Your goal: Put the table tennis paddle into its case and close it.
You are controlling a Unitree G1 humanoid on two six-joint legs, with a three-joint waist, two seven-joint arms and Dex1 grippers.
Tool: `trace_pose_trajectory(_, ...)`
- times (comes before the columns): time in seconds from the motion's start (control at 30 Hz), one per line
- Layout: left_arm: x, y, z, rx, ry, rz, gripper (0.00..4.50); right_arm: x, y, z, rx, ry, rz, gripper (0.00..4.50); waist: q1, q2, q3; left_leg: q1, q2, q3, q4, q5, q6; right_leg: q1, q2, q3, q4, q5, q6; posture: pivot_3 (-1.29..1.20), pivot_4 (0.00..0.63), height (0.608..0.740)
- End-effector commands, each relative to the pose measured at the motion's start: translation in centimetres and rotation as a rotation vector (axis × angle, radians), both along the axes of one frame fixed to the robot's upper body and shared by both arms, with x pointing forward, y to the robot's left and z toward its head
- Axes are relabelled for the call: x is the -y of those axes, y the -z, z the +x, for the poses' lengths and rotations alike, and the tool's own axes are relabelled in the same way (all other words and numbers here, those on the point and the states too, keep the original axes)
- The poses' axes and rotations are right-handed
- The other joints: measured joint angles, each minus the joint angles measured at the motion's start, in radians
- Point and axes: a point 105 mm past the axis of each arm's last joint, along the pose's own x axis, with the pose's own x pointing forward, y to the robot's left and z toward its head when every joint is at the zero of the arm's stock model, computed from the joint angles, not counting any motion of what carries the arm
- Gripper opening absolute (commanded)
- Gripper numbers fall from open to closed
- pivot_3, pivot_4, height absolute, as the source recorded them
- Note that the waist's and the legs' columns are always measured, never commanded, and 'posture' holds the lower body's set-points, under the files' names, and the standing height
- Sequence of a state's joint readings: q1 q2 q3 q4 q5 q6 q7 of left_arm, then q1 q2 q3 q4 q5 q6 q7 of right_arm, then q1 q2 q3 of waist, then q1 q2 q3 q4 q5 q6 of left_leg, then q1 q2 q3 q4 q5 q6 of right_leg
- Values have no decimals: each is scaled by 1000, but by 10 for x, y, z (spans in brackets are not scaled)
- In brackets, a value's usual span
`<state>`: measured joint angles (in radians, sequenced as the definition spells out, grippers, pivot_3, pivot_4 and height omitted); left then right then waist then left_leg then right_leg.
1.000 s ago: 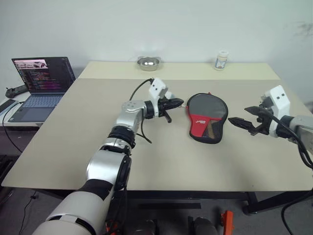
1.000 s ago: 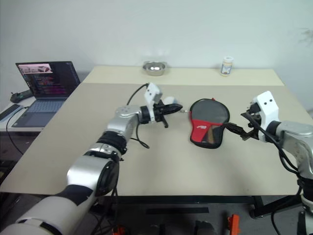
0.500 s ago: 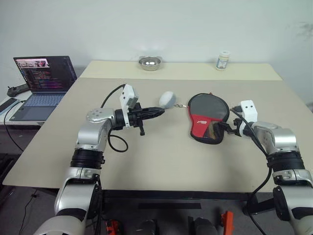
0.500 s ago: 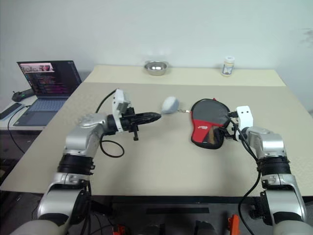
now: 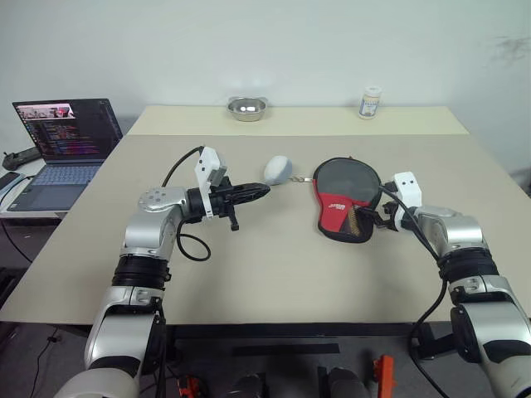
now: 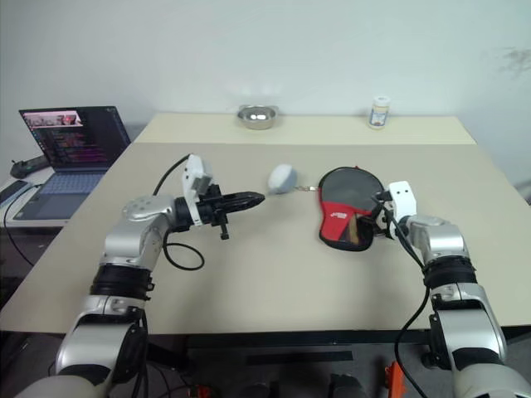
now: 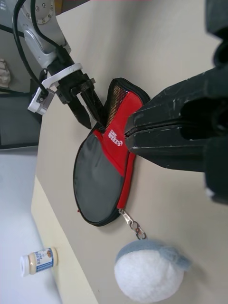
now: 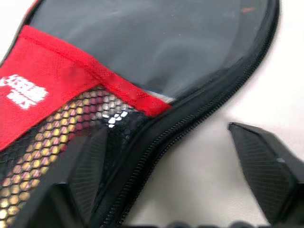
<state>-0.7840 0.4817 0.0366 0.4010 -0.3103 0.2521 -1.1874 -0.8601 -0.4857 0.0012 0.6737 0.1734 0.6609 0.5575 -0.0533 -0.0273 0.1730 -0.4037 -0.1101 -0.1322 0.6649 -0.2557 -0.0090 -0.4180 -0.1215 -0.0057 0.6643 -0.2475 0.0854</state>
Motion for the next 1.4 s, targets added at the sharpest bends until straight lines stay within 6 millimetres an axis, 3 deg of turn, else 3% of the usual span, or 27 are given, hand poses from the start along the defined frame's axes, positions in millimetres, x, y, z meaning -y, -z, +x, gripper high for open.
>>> trace_pose_trajectory(0.03,-5,-4,0,32,-11,11,0,-6,15,-2,-64,-29,-13,2987,-3,0,0,2,0,0,0,0,0,2,0,0,0,0,0,0,150,740)
trace_pose_trajectory(0.2,-12,5,-3,18,-23,41,0,-14,22,1,-107,-41,22,1285,-5,0,0,8,0,0,-1,0,0,9,0,0,0,0,0,0,150,740)
trace_pose_trajectory(0.37,-19,10,-13,-18,7,66,0,-33,16,3,-124,-106,124,29,-6,0,-1,12,1,-1,-1,0,0,12,2,0,0,1,-2,0,150,740)
trace_pose_trajectory(0.63,-30,9,-27,-43,16,113,0,-99,-20,2,-34,-315,227,29,-41,0,0,11,4,2,-3,0,-1,6,5,6,1,2,-2,0,150,740)
trace_pose_trajectory(0.77,-31,5,-33,-50,22,128,0,-137,-22,-18,-50,-423,257,29,-46,0,0,7,5,5,-4,0,-1,0,6,11,2,2,-2,0,150,740)
trace_pose_trajectory(0.87,-31,5,-35,-57,22,136,0,-154,-19,-35,-71,-451,279,29,-37,1,0,4,4,6,-3,0,-2,-4,6,13,3,2,-2,0,150,740)
trace_pose_trajectory(0.97,-28,6,-40,-67,35,132,0,-156,-10,-57,-108,-463,273,29,-27,1,0,3,4,6,-3,0,-2,-4,6,13,2,2,-2,0,150,740)
trace_pose_trajectory(1.13,-23,20,-57,-108,97,162,0,-140,2,-90,-170,-446,240,29,-11,1,0,3,3,6,-3,0,-1,-4,6,13,1,2,-2,0,150,740)
trace_pose_trajectory(1.4,-26,37,-72,-144,140,220,0,-128,6,-125,-241,-349,310,29,2,1,0,4,4,6,-4,-1,-1,-4,7,13,1,2,-2,0,150,740)
